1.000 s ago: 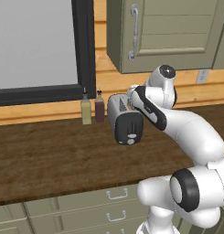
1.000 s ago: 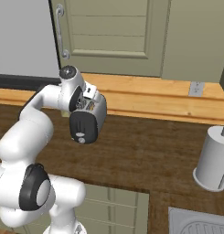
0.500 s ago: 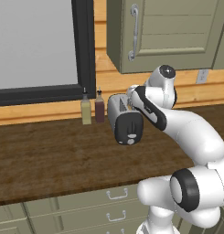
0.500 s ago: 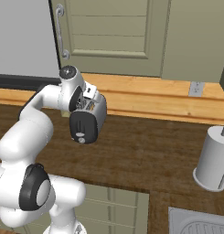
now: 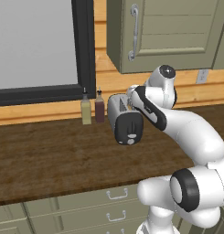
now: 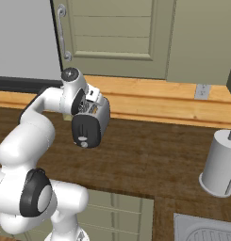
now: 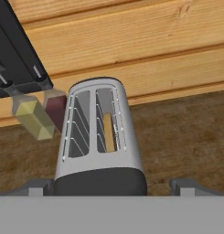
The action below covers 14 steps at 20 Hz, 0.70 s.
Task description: Start the toaster. Once the lever pops up, take the bread to the plate on the dining counter.
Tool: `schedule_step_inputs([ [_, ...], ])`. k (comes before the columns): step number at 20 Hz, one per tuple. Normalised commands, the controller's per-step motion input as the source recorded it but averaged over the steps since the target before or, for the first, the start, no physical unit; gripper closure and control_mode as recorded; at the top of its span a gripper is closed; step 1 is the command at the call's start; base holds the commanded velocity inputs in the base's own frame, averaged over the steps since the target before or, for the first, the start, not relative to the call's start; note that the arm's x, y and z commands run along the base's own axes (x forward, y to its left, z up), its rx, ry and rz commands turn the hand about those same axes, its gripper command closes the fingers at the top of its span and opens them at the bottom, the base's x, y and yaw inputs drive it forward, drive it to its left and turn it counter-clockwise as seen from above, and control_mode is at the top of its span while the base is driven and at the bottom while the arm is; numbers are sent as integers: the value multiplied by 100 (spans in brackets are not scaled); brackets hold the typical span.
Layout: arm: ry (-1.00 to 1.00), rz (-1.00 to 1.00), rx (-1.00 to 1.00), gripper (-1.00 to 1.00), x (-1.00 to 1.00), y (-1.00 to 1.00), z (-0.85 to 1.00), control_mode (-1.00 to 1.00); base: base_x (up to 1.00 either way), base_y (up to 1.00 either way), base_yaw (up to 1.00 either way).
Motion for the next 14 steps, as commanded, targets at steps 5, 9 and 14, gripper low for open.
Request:
schedule_step_inputs([
  [5, 0, 0, 0, -100, 0, 0, 0, -100, 0, 0, 0],
  [9, 0, 0, 0, -100, 0, 0, 0, -100, 0, 0, 0],
  [14, 0, 0, 0, -100, 0, 0, 0, -100, 0, 0, 0],
])
